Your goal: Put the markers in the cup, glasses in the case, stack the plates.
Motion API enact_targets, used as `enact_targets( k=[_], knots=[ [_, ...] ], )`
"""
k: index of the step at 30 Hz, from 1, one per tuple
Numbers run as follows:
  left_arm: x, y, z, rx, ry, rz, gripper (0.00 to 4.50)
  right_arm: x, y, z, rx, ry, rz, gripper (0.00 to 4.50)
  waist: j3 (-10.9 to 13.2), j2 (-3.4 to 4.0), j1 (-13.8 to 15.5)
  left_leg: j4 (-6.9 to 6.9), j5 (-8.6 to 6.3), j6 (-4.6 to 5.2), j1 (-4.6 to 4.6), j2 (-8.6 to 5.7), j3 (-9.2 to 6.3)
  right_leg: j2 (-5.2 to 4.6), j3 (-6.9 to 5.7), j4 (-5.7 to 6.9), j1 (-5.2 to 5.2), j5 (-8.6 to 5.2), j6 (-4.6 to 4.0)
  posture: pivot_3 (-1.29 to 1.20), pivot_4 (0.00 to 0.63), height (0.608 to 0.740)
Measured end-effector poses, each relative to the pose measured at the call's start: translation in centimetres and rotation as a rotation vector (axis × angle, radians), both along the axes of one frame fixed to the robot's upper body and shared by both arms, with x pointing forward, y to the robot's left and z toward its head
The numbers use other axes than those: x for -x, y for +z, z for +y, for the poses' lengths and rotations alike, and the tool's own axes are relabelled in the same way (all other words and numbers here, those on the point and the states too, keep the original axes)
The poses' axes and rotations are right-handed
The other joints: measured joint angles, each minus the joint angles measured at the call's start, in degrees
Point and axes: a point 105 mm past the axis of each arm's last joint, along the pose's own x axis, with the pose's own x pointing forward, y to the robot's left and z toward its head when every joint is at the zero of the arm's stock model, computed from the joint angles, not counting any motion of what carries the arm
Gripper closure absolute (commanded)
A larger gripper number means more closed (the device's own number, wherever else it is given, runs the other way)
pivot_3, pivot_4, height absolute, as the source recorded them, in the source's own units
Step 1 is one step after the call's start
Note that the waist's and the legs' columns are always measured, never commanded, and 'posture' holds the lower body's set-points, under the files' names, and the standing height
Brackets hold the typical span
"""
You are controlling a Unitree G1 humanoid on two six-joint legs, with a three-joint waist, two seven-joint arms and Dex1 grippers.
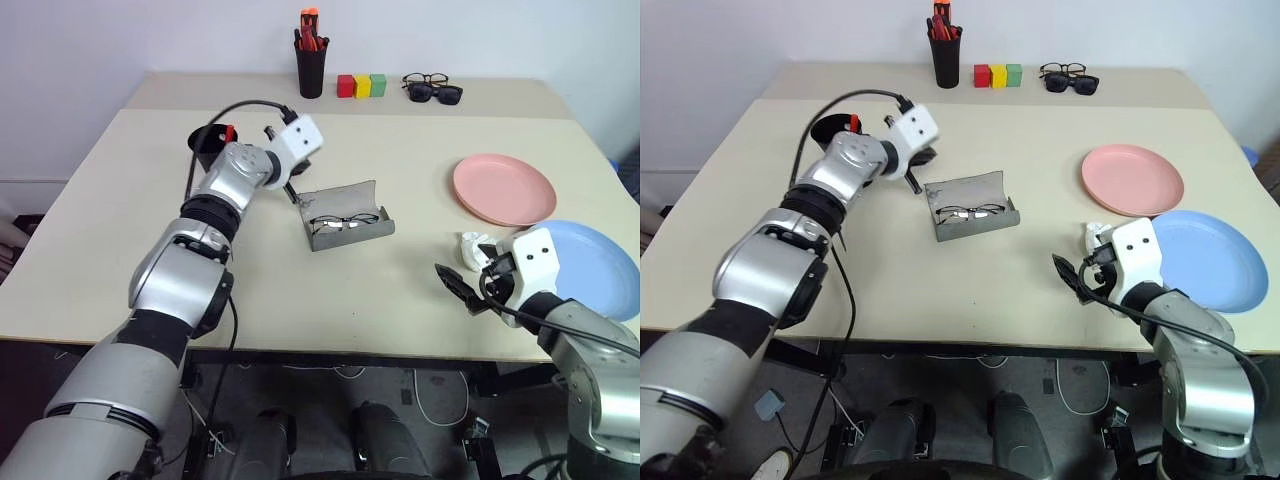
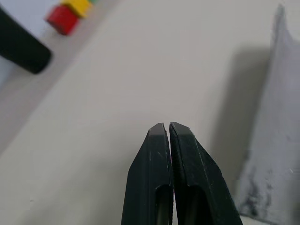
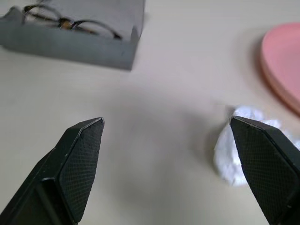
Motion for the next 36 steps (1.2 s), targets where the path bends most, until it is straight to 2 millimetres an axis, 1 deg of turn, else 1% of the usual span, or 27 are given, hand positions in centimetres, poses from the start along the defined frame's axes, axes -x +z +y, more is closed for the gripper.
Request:
enact_targets(
  k=[2,5,7,10,18,22,25,31,36],
  knots=[
    [0.1,-0.5,-0.3,-0.038,-0.009,0.001,4.41,0.1,0.2,0.0,-0.006,0.003,-0.013,0.11,0.0,-0.01,0.0,0.02,-0.04,0.07,0.01,0.00,0.00,0.00,0.01,0.02,0.01,0.01,0.02,0.00,0.150,0.740],
    [0.0,-0.4,-0.7,-0.088,-0.014,-0.017,4.41,0.2,0.7,0.1,-0.011,0.007,-0.038,0.11,0.0,-0.01,0.1,0.02,-0.04,0.08,0.03,0.00,-0.02,0.00,0.00,0.05,0.01,0.01,0.02,0.00,0.150,0.740],
    [-0.2,-0.1,-0.5,-0.124,-0.003,-0.043,4.41,0.2,1.1,0.4,-0.019,0.014,-0.056,0.11,0.0,-0.01,0.1,0.01,-0.04,0.08,0.04,0.00,-0.03,0.01,0.01,0.05,0.01,0.01,0.02,0.00,0.150,0.740],
    [-0.2,-0.4,-0.2,-0.161,0.005,-0.047,4.41,0.3,1.5,0.6,-0.027,0.015,-0.071,0.11,0.0,-0.01,0.2,0.01,-0.04,0.07,0.03,0.00,-0.03,0.00,0.00,0.06,0.01,0.01,0.02,0.00,0.150,0.740],
    [0.2,-1.0,-0.3,-0.183,-0.049,-0.007,4.41,0.3,1.5,0.6,-0.043,0.004,-0.074,0.11,0.0,-0.01,0.3,0.02,-0.03,0.06,0.03,-0.01,-0.02,-0.02,0.00,0.07,0.01,0.01,0.02,0.00,0.150,0.740],
    [0.5,-1.9,-0.2,-0.190,-0.059,0.019,4.41,0.1,1.9,0.8,-0.047,0.010,-0.089,0.11,0.0,-0.01,0.2,0.02,-0.03,0.07,0.04,0.00,-0.02,-0.01,0.00,0.11,0.01,0.01,0.02,0.00,0.150,0.740],
    [0.9,-2.0,-0.5,-0.127,-0.096,0.084,4.41,0.1,2.1,0.7,-0.039,0.010,-0.091,0.11,0.0,-0.01,0.2,0.03,-0.04,0.07,0.04,-0.01,-0.02,-0.02,0.00,0.13,0.01,0.01,0.02,0.00,0.150,0.740],
    [3.4,-2.1,-1.9,0.087,-0.260,0.355,4.41,-0.1,2.3,0.6,-0.038,0.011,-0.097,0.11,0.0,-0.01,0.3,0.07,-0.03,0.07,0.05,-0.04,-0.02,-0.02,-0.02,0.13,0.05,0.01,0.02,0.00,0.150,0.740],
    [5.2,-1.4,-3.4,0.220,-0.391,0.502,4.41,-0.3,2.0,0.6,-0.038,0.007,-0.087,0.11,0.0,-0.01,0.1,0.07,-0.04,0.09,0.06,-0.03,-0.02,-0.01,-0.01,0.17,0.05,0.01,0.02,0.00,0.150,0.740]
  ],
)
